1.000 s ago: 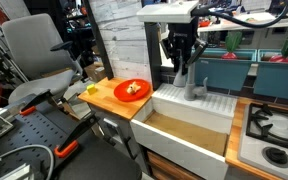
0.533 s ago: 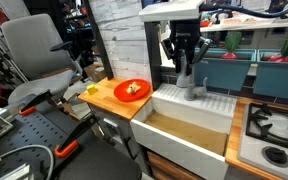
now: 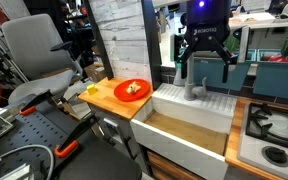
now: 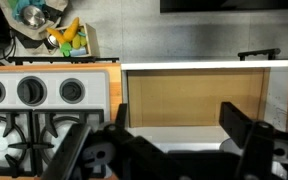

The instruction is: Move the grey faucet to the right

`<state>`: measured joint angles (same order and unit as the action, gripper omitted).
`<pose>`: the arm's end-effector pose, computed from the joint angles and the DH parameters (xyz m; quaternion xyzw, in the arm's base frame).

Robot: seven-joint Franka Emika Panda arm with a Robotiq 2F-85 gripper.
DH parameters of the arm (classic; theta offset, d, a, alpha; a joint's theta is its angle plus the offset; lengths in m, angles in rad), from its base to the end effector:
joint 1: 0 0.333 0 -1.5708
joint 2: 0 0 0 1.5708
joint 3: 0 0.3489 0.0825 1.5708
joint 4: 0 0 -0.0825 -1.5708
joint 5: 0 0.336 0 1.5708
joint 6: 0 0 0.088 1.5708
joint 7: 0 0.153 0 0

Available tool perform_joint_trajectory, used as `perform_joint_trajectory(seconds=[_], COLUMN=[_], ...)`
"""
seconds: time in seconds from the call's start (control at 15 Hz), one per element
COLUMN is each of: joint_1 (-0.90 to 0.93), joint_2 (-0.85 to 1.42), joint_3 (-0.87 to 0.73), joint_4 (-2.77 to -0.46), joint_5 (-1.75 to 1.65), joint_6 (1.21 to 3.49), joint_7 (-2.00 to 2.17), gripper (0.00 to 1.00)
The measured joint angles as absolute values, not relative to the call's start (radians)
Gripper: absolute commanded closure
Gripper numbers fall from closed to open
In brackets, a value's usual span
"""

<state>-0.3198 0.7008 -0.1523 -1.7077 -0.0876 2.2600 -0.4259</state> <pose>0.5714 -0.2879 0.1927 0.9939 0.0213 -0.0996 0.0427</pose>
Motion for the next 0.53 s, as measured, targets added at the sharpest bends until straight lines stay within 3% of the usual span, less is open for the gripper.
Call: perform_joint_trajectory(seconds=[0.53], joint_1=[-0.282], joint_2=[0.439], joint_3=[-0.114], joint_4=[-1.989], joint_5=[-0.097], joint_6=[2.306], joint_7=[-0.470], gripper=[0.00])
